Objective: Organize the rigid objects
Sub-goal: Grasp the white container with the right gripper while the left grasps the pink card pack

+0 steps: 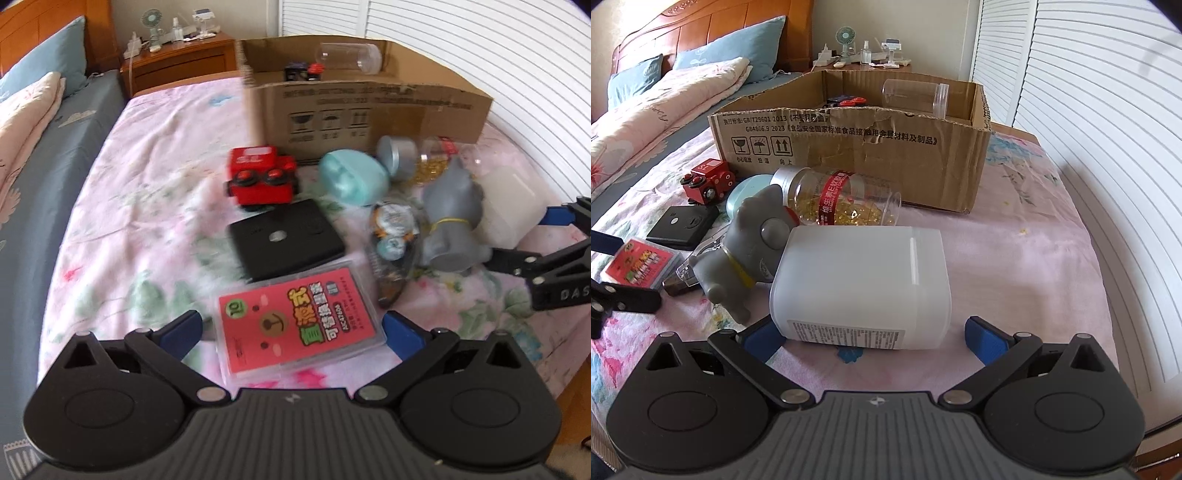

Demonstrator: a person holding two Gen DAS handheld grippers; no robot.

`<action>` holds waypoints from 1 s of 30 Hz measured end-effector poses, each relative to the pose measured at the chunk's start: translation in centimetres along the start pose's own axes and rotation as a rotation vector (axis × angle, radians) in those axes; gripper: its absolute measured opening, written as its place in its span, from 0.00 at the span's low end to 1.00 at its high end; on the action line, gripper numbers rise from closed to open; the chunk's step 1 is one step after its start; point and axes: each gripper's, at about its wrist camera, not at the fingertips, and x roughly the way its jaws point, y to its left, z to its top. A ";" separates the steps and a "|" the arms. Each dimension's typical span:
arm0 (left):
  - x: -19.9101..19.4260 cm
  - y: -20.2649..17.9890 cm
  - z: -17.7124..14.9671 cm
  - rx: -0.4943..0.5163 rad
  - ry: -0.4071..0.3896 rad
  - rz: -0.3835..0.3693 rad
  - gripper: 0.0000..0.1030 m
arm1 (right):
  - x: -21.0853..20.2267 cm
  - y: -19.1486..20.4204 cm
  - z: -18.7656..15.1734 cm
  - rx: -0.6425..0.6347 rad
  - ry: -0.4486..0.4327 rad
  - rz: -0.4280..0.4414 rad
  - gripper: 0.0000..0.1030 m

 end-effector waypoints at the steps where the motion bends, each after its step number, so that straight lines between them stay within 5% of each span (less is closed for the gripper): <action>1: -0.1 0.6 -0.1 -0.015 0.001 0.010 1.00 | 0.0 0.0 0.0 -0.003 -0.001 0.002 1.00; 11: 0.1 1.4 0.4 -0.105 0.022 0.066 0.99 | -0.6 0.4 0.9 -0.006 0.008 0.006 1.00; 19: 0.5 -0.1 1.0 -0.013 -0.010 -0.040 0.99 | 0.1 1.3 2.5 -0.037 0.016 0.039 1.00; 30: 0.1 0.8 0.4 -0.002 -0.003 0.018 0.99 | 0.1 1.7 3.3 -0.058 0.067 -0.036 1.00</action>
